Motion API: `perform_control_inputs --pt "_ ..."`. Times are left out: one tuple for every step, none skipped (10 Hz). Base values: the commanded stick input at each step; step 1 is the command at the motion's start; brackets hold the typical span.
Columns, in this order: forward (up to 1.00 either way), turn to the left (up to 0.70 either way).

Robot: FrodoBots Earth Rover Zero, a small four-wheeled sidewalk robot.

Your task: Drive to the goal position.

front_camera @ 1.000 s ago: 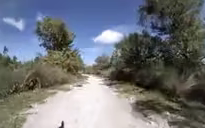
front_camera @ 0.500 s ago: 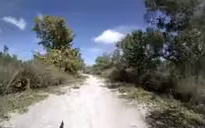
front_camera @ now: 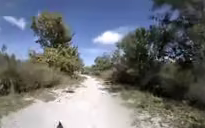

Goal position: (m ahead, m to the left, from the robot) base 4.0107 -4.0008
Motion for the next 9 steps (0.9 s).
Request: perform_control_inputs --pt "0.84 0.0" --pt "0.84 0.0" --pt "0.84 0.0" --pt "0.84 0.0" --pt "0.84 0.0" --pt "0.84 0.0" --pt "0.84 0.0" --pt "0.84 0.0" --pt "0.84 0.0"
